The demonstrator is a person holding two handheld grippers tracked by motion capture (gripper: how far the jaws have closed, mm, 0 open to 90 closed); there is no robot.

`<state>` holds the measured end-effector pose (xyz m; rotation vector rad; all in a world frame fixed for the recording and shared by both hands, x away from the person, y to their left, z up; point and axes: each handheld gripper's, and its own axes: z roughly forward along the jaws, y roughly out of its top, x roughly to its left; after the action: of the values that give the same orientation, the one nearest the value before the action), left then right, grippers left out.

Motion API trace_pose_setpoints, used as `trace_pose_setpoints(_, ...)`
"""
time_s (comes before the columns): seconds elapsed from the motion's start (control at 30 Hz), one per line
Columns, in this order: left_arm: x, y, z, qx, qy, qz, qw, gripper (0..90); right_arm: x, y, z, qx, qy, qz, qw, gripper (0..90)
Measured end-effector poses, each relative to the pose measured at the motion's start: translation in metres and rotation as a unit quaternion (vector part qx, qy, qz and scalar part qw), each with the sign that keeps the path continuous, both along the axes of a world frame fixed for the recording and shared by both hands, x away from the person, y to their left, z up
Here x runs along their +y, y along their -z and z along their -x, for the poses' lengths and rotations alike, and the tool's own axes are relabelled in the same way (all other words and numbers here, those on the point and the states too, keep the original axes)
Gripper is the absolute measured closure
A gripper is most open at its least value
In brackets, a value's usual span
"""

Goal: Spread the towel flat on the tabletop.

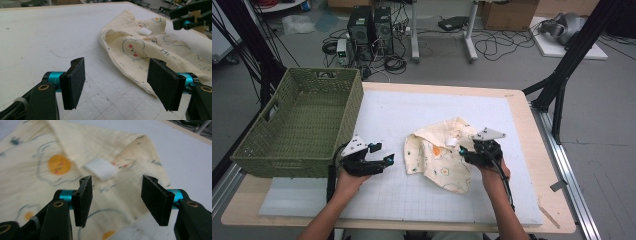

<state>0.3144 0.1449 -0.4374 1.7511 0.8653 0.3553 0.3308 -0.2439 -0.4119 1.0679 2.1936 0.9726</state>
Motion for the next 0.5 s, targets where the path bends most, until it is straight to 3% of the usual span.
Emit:
trace_pose_setpoints(0.17,-0.007,0.002,-0.002,0.012,0.007,-0.009,0.9999,31.0,0.001,0.015,0.03,0.017,-0.031,-0.004,0.9993,44.0)
trace_pose_setpoints(0.3,-0.015,0.005,-0.004,0.032,0.019,-0.023,0.9991,35.2,0.001,0.026,0.036,0.036,-0.048,0.031,0.9977,46.0)
trace_pose_setpoints(0.37,-0.02,0.006,-0.004,0.038,0.026,-0.03,0.9985,36.1,-0.001,0.029,0.034,0.047,-0.048,0.035,0.9971,47.4)
trace_pose_setpoints(0.43,-0.023,0.006,-0.004,0.04,0.029,-0.035,0.9982,37.8,-0.007,0.032,0.032,0.062,-0.047,-0.001,0.997,51.2)
trace_pose_setpoints(0.5,-0.026,0.007,-0.004,0.041,0.03,-0.037,0.998,39.1,-0.01,0.033,0.031,0.072,-0.057,-0.017,0.9957,65.6)
